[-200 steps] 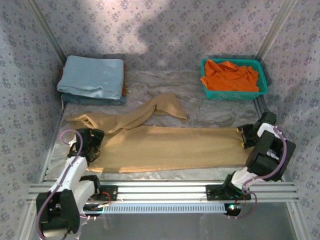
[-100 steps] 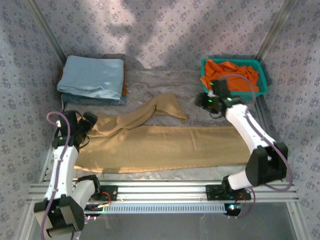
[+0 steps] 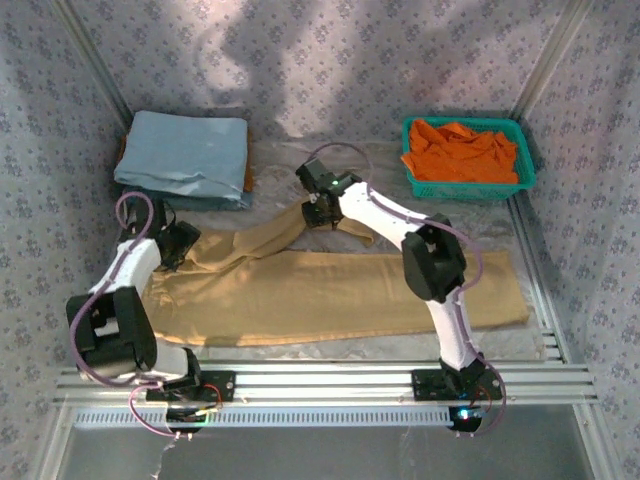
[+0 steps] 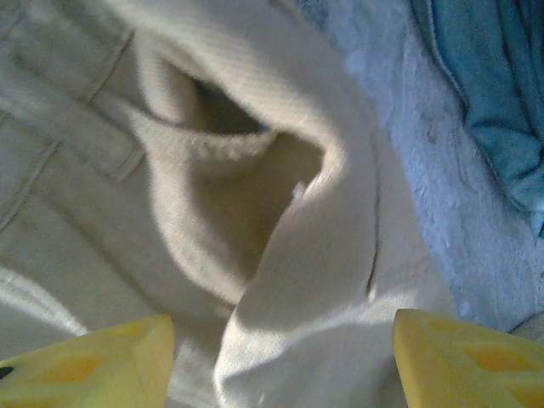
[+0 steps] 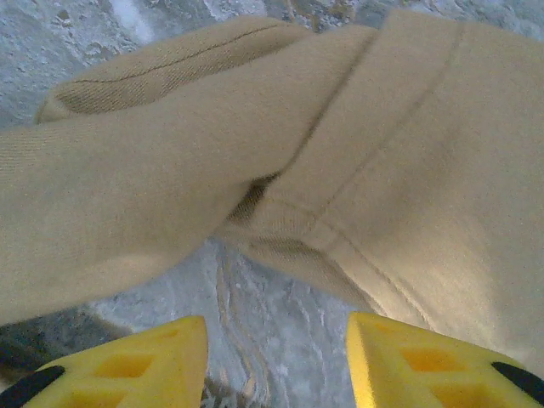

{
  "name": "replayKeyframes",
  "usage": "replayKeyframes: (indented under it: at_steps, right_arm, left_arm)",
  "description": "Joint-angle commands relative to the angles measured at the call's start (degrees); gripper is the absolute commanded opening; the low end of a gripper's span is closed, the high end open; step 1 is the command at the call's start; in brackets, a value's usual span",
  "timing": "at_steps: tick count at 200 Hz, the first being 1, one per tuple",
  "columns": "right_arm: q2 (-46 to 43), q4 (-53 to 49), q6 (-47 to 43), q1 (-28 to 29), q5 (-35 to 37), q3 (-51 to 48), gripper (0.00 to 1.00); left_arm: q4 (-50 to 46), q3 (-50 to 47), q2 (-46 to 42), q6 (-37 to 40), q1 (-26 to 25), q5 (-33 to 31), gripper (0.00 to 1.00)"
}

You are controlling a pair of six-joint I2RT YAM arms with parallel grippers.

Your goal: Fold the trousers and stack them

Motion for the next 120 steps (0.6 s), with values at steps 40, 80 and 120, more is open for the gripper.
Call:
replayKeyframes:
  at_steps: [40, 80, 120]
  right_arm:
    - [10.69, -6.35, -5.09, -0.88, 5.16, 11.78, 0.55]
    - [13.85, -6.01, -5.37, -2.38, 5.50, 14.84, 0.46]
    - [12.65, -5.31, -4.35, -3.63, 6.15, 14.50, 0.06]
  left_arm:
    - [3.51, 5.53, 7.14, 0.76, -0.42, -0.30, 0.41]
    - [4.01, 5.74, 8.02, 0.79, -0.92, -1.10, 0.25]
    - [3.36, 6.55, 7.05, 0.77, -1.04, -0.84, 0.07]
